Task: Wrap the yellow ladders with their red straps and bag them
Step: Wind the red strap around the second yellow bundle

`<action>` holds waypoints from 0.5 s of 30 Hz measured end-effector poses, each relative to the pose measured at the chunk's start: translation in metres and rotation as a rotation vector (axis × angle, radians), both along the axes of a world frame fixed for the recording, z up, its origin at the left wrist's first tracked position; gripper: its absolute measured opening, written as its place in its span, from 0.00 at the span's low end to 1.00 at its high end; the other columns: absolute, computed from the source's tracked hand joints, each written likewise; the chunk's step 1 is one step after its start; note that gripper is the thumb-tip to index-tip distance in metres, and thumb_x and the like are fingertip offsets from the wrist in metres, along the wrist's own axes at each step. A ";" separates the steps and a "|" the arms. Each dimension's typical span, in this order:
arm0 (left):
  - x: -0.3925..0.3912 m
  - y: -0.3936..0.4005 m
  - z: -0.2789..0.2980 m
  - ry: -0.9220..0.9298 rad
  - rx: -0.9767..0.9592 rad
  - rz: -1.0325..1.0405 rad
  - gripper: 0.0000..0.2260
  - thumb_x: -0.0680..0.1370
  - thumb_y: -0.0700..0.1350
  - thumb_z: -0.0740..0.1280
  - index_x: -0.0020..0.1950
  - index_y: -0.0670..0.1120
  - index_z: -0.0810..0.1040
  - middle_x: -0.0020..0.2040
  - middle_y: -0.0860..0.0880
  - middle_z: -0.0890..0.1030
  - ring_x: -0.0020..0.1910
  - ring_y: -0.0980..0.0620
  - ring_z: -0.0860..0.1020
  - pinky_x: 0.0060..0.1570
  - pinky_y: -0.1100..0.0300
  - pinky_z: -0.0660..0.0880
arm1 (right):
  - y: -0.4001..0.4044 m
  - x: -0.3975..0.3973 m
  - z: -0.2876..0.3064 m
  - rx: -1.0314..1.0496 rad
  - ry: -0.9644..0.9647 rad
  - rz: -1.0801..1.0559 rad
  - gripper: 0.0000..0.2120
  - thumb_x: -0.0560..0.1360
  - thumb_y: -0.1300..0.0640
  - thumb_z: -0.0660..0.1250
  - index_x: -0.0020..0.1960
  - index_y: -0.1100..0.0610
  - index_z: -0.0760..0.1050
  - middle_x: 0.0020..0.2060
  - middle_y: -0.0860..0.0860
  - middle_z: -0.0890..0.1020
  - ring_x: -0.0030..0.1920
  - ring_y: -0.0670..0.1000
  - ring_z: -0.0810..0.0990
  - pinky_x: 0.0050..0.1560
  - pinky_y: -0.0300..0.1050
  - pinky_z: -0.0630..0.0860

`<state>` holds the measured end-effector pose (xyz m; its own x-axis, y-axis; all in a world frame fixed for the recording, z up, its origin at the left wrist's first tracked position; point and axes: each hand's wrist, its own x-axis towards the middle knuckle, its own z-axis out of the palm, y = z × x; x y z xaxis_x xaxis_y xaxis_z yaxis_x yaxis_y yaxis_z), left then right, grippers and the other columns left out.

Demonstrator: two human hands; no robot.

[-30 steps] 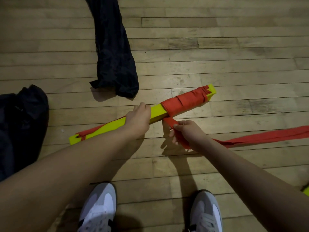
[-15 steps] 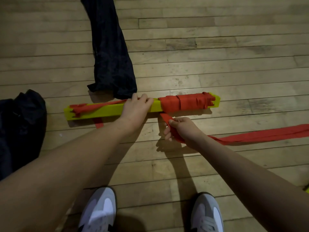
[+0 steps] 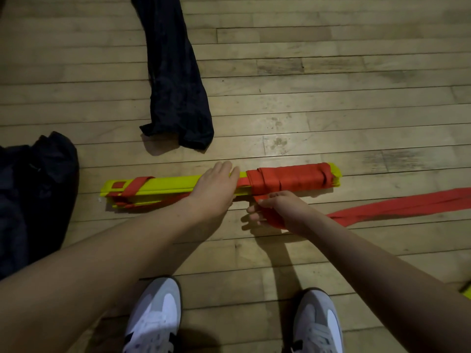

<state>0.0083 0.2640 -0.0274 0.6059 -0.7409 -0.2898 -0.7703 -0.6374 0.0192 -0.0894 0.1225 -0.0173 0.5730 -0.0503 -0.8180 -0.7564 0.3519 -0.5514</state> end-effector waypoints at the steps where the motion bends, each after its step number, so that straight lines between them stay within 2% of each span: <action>1: 0.001 0.000 -0.001 0.021 0.021 0.027 0.27 0.78 0.50 0.64 0.74 0.43 0.60 0.68 0.42 0.66 0.66 0.43 0.65 0.63 0.53 0.64 | 0.000 -0.002 -0.001 0.003 0.000 0.006 0.07 0.80 0.68 0.57 0.51 0.67 0.74 0.41 0.59 0.82 0.37 0.53 0.83 0.41 0.48 0.79; 3: 0.001 0.002 -0.004 0.021 0.066 0.024 0.26 0.79 0.53 0.62 0.73 0.43 0.61 0.68 0.42 0.67 0.66 0.42 0.65 0.65 0.51 0.61 | -0.001 -0.006 -0.002 0.002 -0.008 0.030 0.07 0.79 0.68 0.57 0.53 0.68 0.74 0.43 0.59 0.83 0.41 0.56 0.83 0.45 0.51 0.79; 5: 0.000 0.003 -0.005 0.053 0.058 0.020 0.25 0.79 0.52 0.62 0.72 0.43 0.61 0.65 0.42 0.70 0.64 0.42 0.68 0.63 0.51 0.63 | -0.003 -0.008 -0.002 -0.007 -0.017 0.045 0.08 0.79 0.68 0.58 0.54 0.68 0.74 0.44 0.59 0.84 0.42 0.56 0.83 0.46 0.52 0.79; 12: 0.008 0.006 0.006 0.156 0.010 0.040 0.20 0.79 0.54 0.62 0.67 0.46 0.65 0.61 0.45 0.73 0.61 0.44 0.71 0.55 0.51 0.70 | 0.003 -0.005 -0.002 -0.040 -0.050 0.010 0.09 0.79 0.71 0.56 0.52 0.69 0.75 0.40 0.58 0.83 0.35 0.50 0.83 0.36 0.43 0.79; 15: 0.016 0.005 0.004 0.139 -0.026 0.110 0.20 0.78 0.54 0.64 0.66 0.46 0.67 0.61 0.45 0.73 0.61 0.45 0.71 0.55 0.52 0.69 | 0.004 -0.003 -0.003 -0.051 -0.066 -0.008 0.10 0.79 0.71 0.55 0.53 0.67 0.75 0.44 0.58 0.82 0.36 0.50 0.83 0.37 0.45 0.79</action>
<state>0.0238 0.2688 -0.0237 0.6388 -0.6810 -0.3580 -0.6850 -0.7153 0.1382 -0.0925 0.1263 -0.0207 0.6249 -0.0953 -0.7749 -0.7153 0.3279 -0.6171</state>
